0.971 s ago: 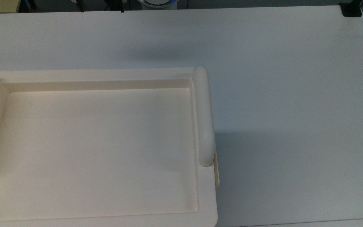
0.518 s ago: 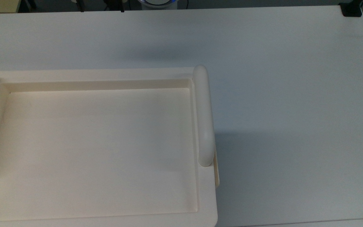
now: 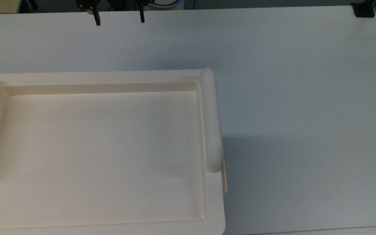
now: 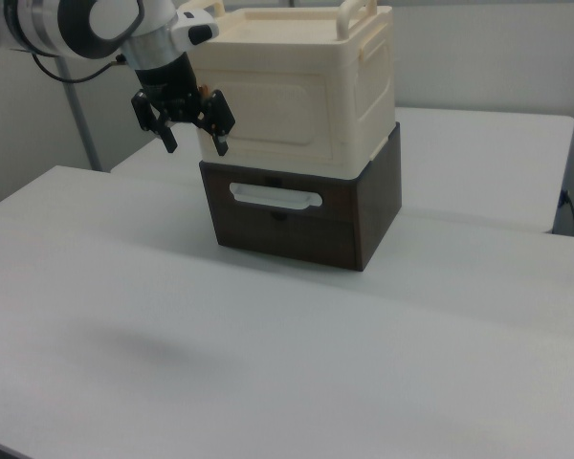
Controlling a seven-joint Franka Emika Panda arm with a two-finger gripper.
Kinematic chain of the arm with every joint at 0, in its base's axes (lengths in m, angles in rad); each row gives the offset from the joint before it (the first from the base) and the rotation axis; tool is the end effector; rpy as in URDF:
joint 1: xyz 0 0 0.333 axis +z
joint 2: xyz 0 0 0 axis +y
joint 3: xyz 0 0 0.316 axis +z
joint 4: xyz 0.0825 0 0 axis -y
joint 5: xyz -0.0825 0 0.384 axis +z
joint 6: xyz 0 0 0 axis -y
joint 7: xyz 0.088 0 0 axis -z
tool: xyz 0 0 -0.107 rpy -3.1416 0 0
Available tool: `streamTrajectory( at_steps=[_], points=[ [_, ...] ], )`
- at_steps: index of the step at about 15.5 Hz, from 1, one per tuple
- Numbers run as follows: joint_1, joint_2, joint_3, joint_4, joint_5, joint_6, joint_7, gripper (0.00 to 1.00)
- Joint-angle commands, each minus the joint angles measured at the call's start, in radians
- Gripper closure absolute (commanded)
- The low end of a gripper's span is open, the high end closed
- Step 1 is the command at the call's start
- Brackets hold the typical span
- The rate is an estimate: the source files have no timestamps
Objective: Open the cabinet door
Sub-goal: 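Move the gripper over the cabinet door edge and lower it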
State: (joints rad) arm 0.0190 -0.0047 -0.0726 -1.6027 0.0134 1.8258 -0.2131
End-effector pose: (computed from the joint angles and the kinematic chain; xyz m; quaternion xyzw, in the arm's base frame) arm 0.5762 -0.0299 0.6370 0.9904 0.0782 0.1135 0.0084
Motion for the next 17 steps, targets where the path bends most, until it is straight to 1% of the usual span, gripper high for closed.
streamTrajectory(
  at_steps=[1, 6, 7, 9, 10, 13, 15, 16, 17],
  points=[
    [0.012, 0.009, 0.020, -0.011, -0.003, 0.096, -0.005, 0.00],
    [0.013, 0.031, 0.028, -0.011, 0.013, 0.231, 0.018, 0.00],
    [0.013, 0.034, 0.030, -0.011, 0.034, 0.268, 0.018, 0.00],
    [0.015, 0.052, 0.030, -0.011, 0.088, 0.360, 0.018, 0.06],
    [0.015, 0.054, 0.030, -0.011, 0.103, 0.400, 0.018, 0.08],
    [0.013, 0.068, 0.040, -0.011, 0.140, 0.447, 0.018, 0.14],
    [0.016, 0.074, 0.042, -0.011, 0.186, 0.489, 0.018, 0.16],
    [0.016, 0.075, 0.048, -0.011, 0.198, 0.506, 0.020, 0.16],
    [0.015, 0.077, 0.059, -0.011, 0.203, 0.518, 0.020, 0.18]
  ],
)
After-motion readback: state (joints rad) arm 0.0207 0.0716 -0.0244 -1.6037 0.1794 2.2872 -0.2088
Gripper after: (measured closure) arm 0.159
